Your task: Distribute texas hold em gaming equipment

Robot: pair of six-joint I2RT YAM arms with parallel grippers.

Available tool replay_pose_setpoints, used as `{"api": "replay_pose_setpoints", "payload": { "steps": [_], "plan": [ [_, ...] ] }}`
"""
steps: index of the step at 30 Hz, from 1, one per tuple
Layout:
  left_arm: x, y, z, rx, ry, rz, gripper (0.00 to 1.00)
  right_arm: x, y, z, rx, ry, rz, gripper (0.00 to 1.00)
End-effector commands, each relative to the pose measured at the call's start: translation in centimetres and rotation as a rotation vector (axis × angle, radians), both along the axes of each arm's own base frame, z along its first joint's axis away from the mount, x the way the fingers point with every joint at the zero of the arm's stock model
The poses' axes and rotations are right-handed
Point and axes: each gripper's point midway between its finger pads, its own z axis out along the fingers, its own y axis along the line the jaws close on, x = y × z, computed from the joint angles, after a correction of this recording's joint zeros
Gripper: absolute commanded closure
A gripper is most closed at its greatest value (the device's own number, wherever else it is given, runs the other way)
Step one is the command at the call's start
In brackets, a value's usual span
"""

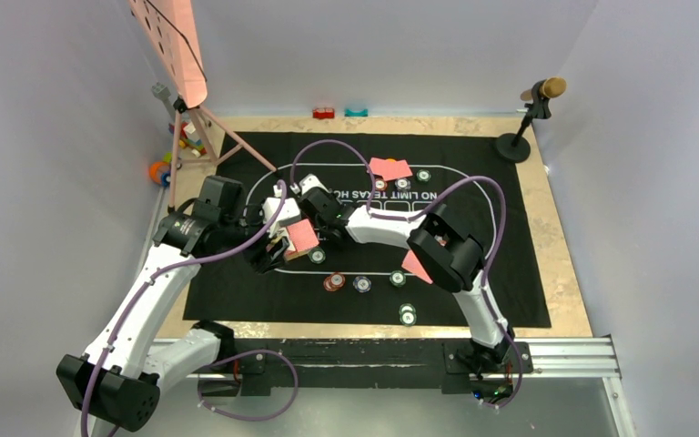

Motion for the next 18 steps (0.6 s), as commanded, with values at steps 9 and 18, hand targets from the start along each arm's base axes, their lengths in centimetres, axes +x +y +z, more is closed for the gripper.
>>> {"api": "replay_pose_setpoints", "payload": {
  "steps": [9, 18],
  "plan": [
    [0.6, -0.3, 1.8, -0.031, -0.052, -0.003, 1.0, -3.4, 2.0, -1.3, 0.139, 0.204, 0.133, 0.5],
    [0.6, -0.3, 1.7, -0.029, -0.051, -0.005, 1.0, -1.5, 0.0, 4.0, 0.412, 0.282, 0.056, 0.46]
  ]
}}
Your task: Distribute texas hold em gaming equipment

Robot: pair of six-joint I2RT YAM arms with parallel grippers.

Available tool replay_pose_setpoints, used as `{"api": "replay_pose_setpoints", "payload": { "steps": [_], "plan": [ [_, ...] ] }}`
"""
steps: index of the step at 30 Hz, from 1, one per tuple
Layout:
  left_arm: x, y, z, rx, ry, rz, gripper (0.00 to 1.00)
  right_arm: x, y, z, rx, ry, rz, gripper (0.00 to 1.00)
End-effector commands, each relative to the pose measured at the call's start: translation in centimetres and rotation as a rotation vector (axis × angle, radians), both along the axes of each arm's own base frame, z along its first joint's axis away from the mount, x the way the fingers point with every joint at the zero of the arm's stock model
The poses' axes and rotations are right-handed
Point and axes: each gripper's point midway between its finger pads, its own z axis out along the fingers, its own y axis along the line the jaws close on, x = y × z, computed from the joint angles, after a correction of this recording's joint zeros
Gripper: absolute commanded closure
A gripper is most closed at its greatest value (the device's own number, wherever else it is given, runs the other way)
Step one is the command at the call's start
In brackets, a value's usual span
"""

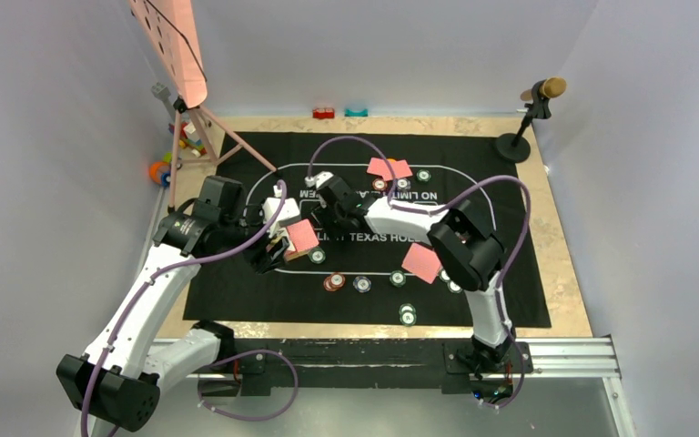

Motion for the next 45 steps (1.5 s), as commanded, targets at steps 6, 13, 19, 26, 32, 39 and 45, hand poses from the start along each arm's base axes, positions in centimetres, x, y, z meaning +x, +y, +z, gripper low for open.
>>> {"api": "replay_pose_setpoints", "payload": {
  "steps": [6, 13, 19, 26, 32, 39, 45],
  "plan": [
    [0.8, -0.4, 1.8, -0.031, -0.054, -0.007, 1.0, 1.3, -2.6, 12.5, 0.459, 0.108, -0.101, 0.44],
    [1.0, -0.6, 1.6, -0.036, -0.044, -0.011, 1.0, -3.6, -2.0, 20.8, 0.847, 0.229, 0.093, 0.12],
    [1.4, -0.7, 1.5, -0.037, -0.051, -0.007, 1.0, -8.2, -0.2, 23.5, 0.987, 0.335, 0.286, 0.08],
    [2.0, -0.8, 1.6, -0.041, -0.059, 0.0, 1.0, -11.9, 3.2, 23.1, 0.942, 0.411, 0.391, 0.05],
    [2.6, -0.9, 1.9, -0.039, -0.066, 0.004, 1.0, -13.4, 4.9, 22.7, 0.947, 0.464, 0.432, 0.03],
    [3.0, -1.1, 2.0, -0.043, -0.071, 0.007, 1.0, -13.3, 5.8, 21.3, 0.942, 0.517, 0.434, 0.02],
    [2.9, -1.2, 2.4, -0.05, -0.074, 0.006, 1.0, -12.9, 6.2, 19.7, 0.927, 0.552, 0.406, 0.01]
  ]
}}
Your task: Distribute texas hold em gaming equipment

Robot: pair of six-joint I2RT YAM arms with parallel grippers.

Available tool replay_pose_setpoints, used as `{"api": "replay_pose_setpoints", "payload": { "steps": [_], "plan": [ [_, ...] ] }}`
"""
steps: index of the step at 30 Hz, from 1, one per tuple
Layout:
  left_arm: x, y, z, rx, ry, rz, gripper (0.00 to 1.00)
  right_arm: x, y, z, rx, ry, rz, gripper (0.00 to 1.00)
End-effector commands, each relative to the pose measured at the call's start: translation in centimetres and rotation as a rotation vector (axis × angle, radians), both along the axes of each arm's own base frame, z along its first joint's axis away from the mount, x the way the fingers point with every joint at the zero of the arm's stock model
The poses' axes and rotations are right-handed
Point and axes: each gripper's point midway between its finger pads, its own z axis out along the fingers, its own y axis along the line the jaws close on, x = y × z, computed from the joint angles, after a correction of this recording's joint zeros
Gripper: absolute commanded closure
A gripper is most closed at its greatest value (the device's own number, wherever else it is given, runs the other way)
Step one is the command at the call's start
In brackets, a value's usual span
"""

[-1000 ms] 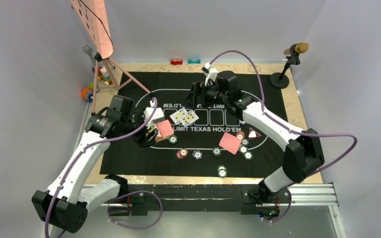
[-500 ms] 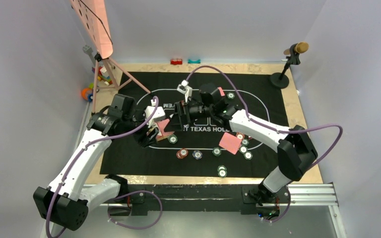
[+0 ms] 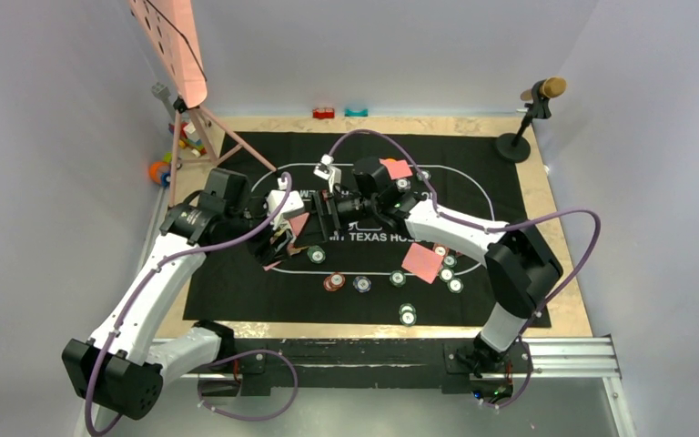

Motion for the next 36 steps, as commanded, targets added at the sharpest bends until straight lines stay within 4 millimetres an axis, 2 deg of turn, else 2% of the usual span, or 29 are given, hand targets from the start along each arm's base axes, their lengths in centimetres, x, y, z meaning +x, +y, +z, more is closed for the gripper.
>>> {"api": "replay_pose_setpoints", "payload": {
  "steps": [1, 5, 11, 15, 21, 29, 36],
  "plan": [
    [1.1, -0.7, 2.6, -0.055, -0.071, 0.001, 1.0, 0.2, 0.8, 2.0, 0.058, -0.025, 0.021, 0.01],
    [0.7, -0.7, 2.7, -0.06, -0.07, -0.003, 1.0, 0.7, 1.1, 1.7, 0.061, -0.017, 0.016, 0.01],
    [0.3, -0.5, 2.6, -0.059, -0.07, -0.005, 1.0, 1.3, 1.1, 2.9, 0.122, 0.007, 0.012, 0.04],
    [0.2, -0.5, 2.6, -0.061, -0.071, -0.007, 1.0, 2.2, 0.5, 3.3, 0.171, 0.038, -0.01, 0.11],
    [0.2, -0.6, 2.8, -0.064, -0.074, -0.005, 1.0, 2.7, 0.9, 3.0, 0.168, 0.06, -0.012, 0.21],
    [0.3, -0.6, 2.8, -0.065, -0.08, -0.003, 1.0, 2.3, 1.4, 1.7, 0.148, 0.093, 0.014, 0.28],
    [0.3, -0.4, 2.8, -0.059, -0.08, -0.001, 1.0, 2.2, 1.0, 1.8, 0.145, 0.098, 0.011, 0.42]
  ]
}}
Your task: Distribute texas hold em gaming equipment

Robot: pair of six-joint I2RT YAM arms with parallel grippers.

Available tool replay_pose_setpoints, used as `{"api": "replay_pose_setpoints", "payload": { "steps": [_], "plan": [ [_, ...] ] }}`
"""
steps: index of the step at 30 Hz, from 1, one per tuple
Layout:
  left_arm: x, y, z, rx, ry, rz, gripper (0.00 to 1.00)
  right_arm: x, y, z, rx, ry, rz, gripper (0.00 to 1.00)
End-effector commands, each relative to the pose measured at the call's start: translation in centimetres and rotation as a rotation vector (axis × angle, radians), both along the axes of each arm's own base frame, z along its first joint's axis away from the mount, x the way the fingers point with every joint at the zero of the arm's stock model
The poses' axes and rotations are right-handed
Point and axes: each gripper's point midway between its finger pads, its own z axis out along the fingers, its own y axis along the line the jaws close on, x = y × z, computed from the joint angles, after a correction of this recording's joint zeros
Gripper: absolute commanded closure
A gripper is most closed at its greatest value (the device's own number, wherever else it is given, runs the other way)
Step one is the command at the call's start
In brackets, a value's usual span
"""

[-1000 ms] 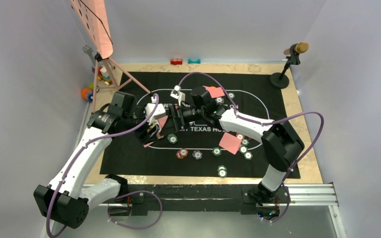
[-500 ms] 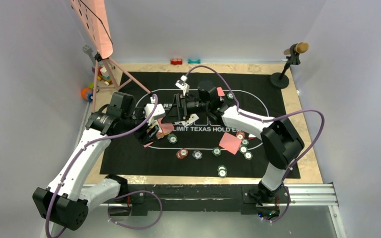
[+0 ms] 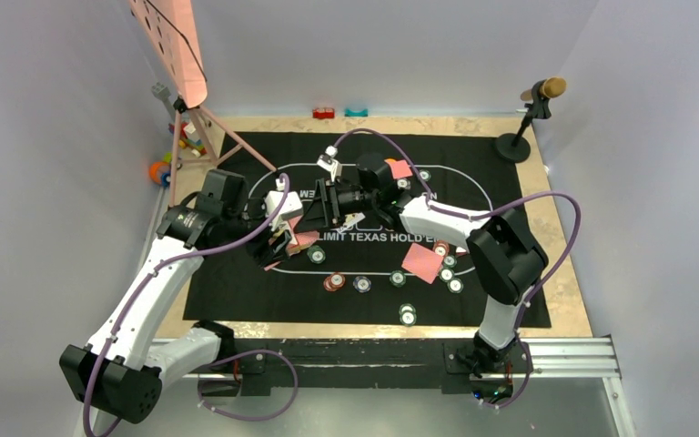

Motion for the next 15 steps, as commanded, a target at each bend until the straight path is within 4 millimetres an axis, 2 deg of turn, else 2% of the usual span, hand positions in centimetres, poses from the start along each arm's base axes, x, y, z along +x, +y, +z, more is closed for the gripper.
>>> {"api": "replay_pose_setpoints", "payload": {
  "steps": [1, 11, 15],
  "plan": [
    [0.5, -0.5, 2.2, -0.053, -0.064, -0.002, 1.0, -0.2, -0.1, 2.0, 0.045, -0.041, 0.02, 0.43],
    [0.5, -0.5, 2.3, -0.055, -0.073, 0.003, 1.0, 0.4, -2.6, 1.6, 0.039, -0.03, -0.034, 0.47],
    [0.5, -0.5, 2.4, -0.059, -0.074, 0.003, 1.0, 0.5, -3.4, 2.2, 0.048, -0.039, -0.048, 0.5]
  ]
}}
